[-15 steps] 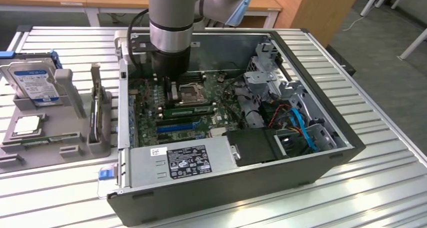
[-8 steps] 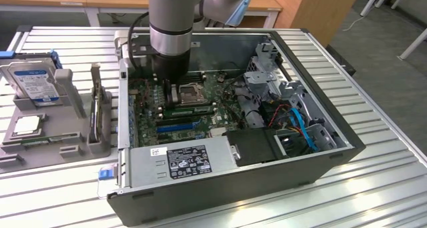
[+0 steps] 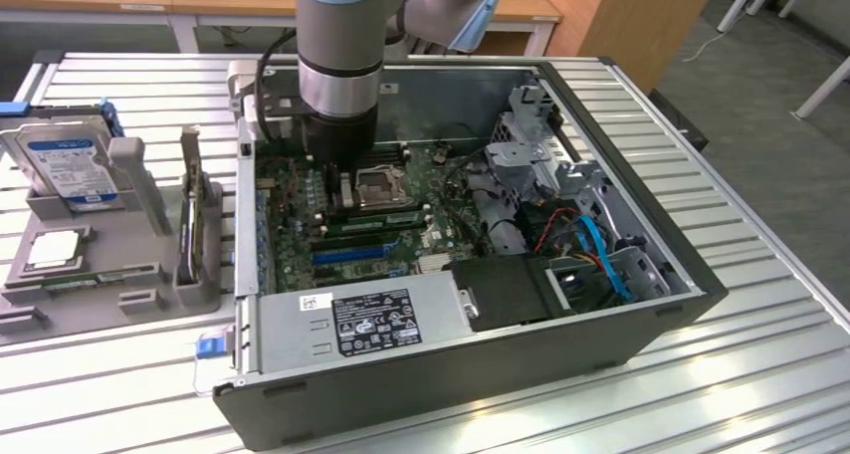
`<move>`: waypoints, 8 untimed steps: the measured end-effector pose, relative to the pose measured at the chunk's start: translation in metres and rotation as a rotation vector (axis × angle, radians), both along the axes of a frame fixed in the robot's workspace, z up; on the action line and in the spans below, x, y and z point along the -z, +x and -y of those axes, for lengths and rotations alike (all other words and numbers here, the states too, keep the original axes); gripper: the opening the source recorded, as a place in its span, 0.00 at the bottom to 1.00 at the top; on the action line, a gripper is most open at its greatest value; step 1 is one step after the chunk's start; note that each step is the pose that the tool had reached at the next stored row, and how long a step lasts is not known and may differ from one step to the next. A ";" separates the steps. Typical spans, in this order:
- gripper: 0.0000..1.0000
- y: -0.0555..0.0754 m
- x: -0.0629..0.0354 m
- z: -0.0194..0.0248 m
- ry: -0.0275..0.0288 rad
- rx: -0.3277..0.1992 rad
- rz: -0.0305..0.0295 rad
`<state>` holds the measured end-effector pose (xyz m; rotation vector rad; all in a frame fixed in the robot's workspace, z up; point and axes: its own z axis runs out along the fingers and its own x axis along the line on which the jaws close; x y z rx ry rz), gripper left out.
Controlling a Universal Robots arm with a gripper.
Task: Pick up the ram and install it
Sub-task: 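Press down the ram until it locks into place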
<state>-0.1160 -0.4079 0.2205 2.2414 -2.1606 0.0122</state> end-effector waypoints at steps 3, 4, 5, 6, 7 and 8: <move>0.11 0.000 -0.0002 0.0000 0.0001 0.000 0.0003; 0.11 0.000 -0.0009 -0.0002 0.0008 0.000 0.0006; 0.11 0.001 -0.0029 -0.0004 0.0031 0.000 0.0031; 0.11 0.000 -0.0077 -0.0003 0.0018 0.000 0.0016; 0.11 0.000 -0.0127 -0.0001 0.0007 0.000 0.0006; 0.11 0.000 -0.0170 -0.0001 0.0005 0.000 0.0002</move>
